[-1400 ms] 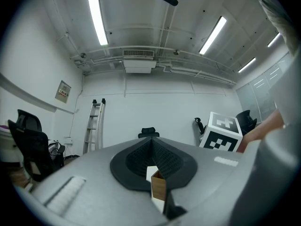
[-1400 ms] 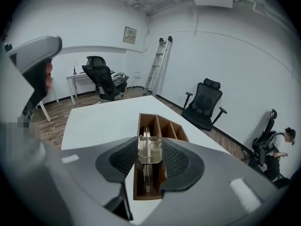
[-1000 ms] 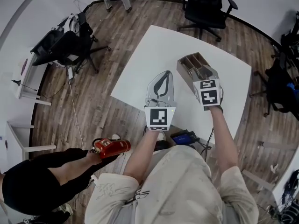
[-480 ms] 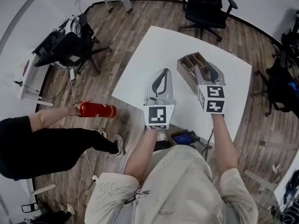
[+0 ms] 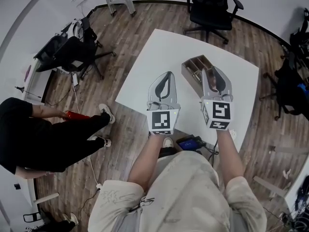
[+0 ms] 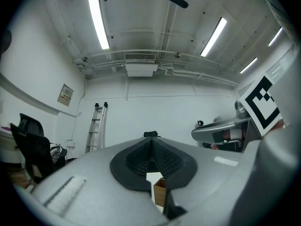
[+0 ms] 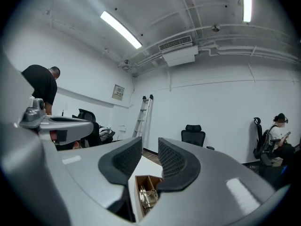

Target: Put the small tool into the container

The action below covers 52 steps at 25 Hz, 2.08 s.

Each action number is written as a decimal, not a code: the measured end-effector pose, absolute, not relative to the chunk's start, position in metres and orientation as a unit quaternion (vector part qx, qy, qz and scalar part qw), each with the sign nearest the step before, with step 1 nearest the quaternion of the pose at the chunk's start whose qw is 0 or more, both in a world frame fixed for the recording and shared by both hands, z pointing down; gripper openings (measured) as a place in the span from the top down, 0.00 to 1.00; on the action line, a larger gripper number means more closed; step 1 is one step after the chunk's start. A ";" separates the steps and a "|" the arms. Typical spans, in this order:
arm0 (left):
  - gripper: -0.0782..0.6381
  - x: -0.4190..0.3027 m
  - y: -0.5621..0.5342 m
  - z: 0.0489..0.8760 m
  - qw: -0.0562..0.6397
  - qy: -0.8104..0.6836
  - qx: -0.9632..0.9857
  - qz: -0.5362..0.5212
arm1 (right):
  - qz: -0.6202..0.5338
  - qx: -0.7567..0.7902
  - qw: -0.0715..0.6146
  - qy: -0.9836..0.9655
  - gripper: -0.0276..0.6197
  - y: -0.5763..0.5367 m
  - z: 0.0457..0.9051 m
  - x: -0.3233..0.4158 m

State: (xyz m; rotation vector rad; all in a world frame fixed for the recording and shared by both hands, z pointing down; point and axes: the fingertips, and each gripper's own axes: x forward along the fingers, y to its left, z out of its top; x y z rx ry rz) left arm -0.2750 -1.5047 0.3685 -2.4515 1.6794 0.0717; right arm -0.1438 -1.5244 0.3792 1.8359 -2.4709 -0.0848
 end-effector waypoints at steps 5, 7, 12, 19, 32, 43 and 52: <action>0.88 -0.273 -1.504 0.366 0.089 0.564 -0.820 0.029 | -0.046 0.592 0.030 -0.804 0.80 -1.517 0.377 -0.145; 0.88 -0.273 -1.506 0.368 0.090 0.564 -0.820 0.029 | -0.049 0.592 0.022 -0.804 0.81 -1.515 0.377 -0.143; 0.88 -0.268 -1.510 0.372 0.089 0.564 -0.820 0.031 | -0.063 0.595 0.007 -0.801 0.83 -1.516 0.377 -0.134; 0.88 -0.261 -1.502 0.361 0.089 0.560 -0.823 0.036 | -0.076 0.594 -0.023 -0.801 0.89 -1.500 0.362 -0.126; 0.88 -0.256 -1.506 0.367 0.096 0.558 -0.824 0.031 | -0.062 0.584 -0.011 -0.809 0.95 -1.503 0.384 -0.130; 0.88 -0.257 -1.505 0.368 0.094 0.559 -0.823 0.029 | -0.054 0.582 -0.008 -0.811 0.95 -1.504 0.385 -0.131; 0.88 -0.252 -1.508 0.371 0.094 0.556 -0.825 0.030 | -0.051 0.585 0.002 -0.809 0.95 -1.510 0.396 -0.127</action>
